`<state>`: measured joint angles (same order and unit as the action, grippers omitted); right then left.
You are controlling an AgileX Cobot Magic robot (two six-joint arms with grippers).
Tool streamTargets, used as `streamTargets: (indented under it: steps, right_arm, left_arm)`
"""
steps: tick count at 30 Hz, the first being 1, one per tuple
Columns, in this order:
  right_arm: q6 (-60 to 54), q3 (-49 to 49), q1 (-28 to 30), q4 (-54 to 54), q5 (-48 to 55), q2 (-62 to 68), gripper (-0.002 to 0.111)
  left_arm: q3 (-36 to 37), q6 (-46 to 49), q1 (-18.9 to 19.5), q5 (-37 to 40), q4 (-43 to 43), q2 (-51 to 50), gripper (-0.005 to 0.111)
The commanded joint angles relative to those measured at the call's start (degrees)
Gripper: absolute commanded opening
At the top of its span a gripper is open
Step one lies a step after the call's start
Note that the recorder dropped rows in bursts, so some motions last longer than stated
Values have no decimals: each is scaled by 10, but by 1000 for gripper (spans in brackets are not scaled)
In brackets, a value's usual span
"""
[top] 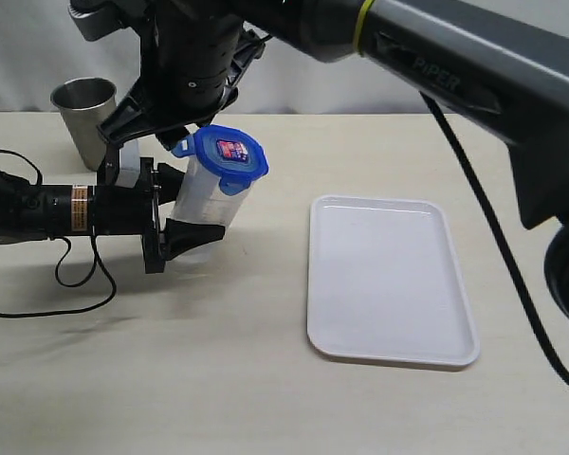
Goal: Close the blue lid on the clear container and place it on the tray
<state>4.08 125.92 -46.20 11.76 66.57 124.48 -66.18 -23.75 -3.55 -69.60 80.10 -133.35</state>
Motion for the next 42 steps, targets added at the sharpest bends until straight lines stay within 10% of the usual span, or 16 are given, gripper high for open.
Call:
streamTargets:
  steps: [1, 17, 42]
  right_arm:
    - [33, 2, 1, 55, 0, 16, 42]
    - [-18, 2, 1, 8, 28, 64, 22]
    - [-58, 2, 1, 9, 34, 120, 22]
  left_arm:
    - [2, -1, -2, 6, -2, 4, 0]
    - [2, -1, -2, 4, -2, 4, 0]
    - [2, -1, -2, -4, -3, 4, 0]
